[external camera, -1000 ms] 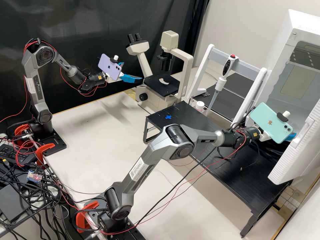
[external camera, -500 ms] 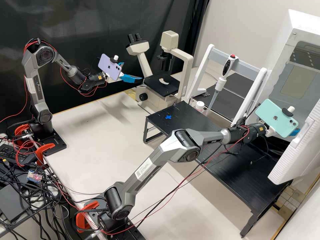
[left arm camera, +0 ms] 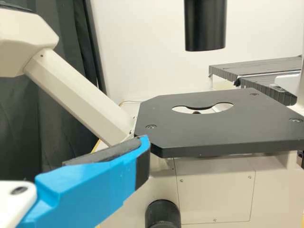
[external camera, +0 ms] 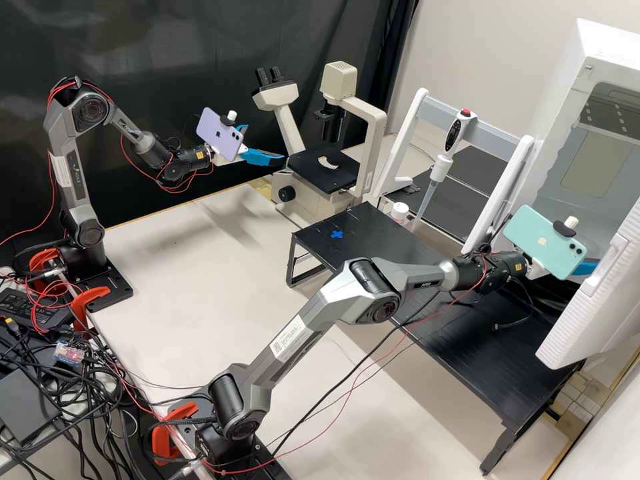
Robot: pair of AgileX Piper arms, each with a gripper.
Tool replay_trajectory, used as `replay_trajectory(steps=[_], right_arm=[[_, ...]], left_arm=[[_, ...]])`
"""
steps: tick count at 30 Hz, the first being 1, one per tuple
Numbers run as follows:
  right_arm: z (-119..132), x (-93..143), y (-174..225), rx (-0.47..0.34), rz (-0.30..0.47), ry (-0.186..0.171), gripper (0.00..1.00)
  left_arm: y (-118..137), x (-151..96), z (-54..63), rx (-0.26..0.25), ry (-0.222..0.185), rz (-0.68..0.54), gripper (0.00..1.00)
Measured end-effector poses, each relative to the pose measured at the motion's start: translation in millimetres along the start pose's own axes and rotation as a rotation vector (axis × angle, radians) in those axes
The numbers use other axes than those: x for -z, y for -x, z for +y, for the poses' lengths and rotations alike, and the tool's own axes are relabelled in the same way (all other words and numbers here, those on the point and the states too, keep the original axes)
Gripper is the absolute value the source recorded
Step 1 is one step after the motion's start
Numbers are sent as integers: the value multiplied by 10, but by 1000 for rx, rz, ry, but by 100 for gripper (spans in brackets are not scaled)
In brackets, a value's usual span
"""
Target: Move the petri dish to the incubator
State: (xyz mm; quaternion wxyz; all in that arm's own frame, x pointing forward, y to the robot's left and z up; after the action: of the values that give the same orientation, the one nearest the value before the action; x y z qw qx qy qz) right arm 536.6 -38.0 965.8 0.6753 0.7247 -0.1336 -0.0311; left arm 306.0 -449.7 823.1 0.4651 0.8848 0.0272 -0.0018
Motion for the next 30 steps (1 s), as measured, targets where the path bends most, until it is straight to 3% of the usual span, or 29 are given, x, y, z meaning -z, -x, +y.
replay_trajectory(steps=[6, 10, 14, 21, 26, 30], right_arm=[[35, -38, 201, -8, 38, 1, 100], [137, -172, 410, -23, 42, -57, 100], [261, -329, 633, -54, 38, -77, 100], [355, -506, 1090, -82, 56, -48, 100], [357, -570, 1380, -101, 69, -58, 100], [334, -510, 1727, -136, 135, -42, 100]], left_arm=[[0, 0, 0, 0, 0, 0, 100], [0, 0, 0, 0, 0, 0, 100], [0, 0, 0, 0, 0, 0, 100], [0, 0, 0, 0, 0, 0, 100], [0, 0, 0, 0, 0, 0, 100], [0, 0, 0, 0, 0, 0, 100]])
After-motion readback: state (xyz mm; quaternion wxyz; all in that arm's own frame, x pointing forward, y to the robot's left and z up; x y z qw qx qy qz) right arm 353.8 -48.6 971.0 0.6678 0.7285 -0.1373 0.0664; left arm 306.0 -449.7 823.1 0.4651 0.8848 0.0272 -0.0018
